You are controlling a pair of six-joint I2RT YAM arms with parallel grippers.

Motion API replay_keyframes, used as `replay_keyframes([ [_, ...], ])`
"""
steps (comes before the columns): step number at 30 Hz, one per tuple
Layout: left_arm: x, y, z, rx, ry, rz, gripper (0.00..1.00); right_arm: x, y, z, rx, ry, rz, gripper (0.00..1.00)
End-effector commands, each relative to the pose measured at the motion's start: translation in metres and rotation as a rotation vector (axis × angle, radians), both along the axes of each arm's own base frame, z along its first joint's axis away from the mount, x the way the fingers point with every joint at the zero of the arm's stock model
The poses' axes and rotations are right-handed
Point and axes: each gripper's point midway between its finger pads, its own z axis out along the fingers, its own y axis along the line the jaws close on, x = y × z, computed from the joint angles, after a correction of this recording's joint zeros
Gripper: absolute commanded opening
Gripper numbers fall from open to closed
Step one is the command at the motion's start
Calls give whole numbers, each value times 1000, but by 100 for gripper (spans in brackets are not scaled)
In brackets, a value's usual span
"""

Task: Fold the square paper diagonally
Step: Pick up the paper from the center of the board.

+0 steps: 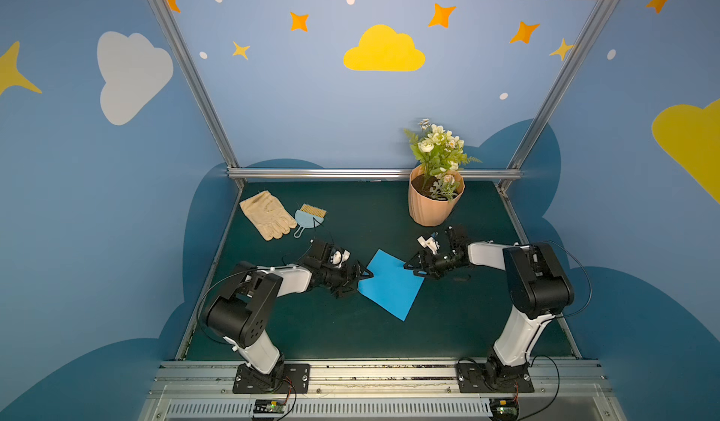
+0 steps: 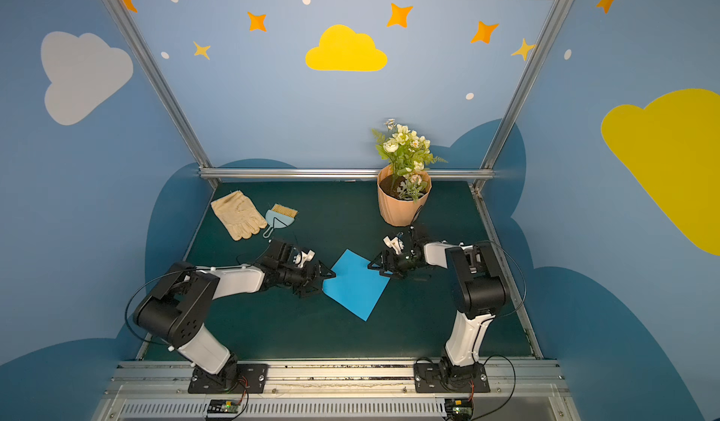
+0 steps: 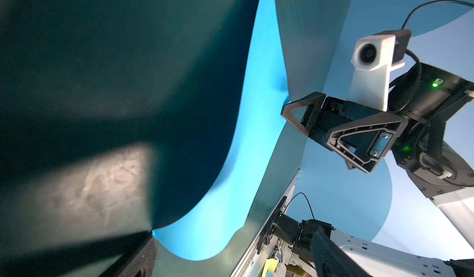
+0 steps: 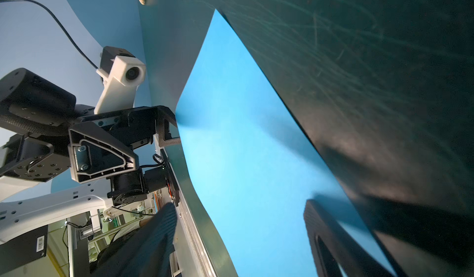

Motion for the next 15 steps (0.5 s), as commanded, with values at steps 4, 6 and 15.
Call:
replay_keyframes([
  [4, -8, 5, -44, 96, 66, 31, 96, -29, -12, -43, -163, 124, 8, 81],
  [6, -5, -2, -41, 76, 56, 15, 96, -28, -12, -43, -162, 122, 8, 82],
  [15, 21, -35, -26, -32, -12, -25, 95, -24, -11, -43, -161, 117, 5, 82],
])
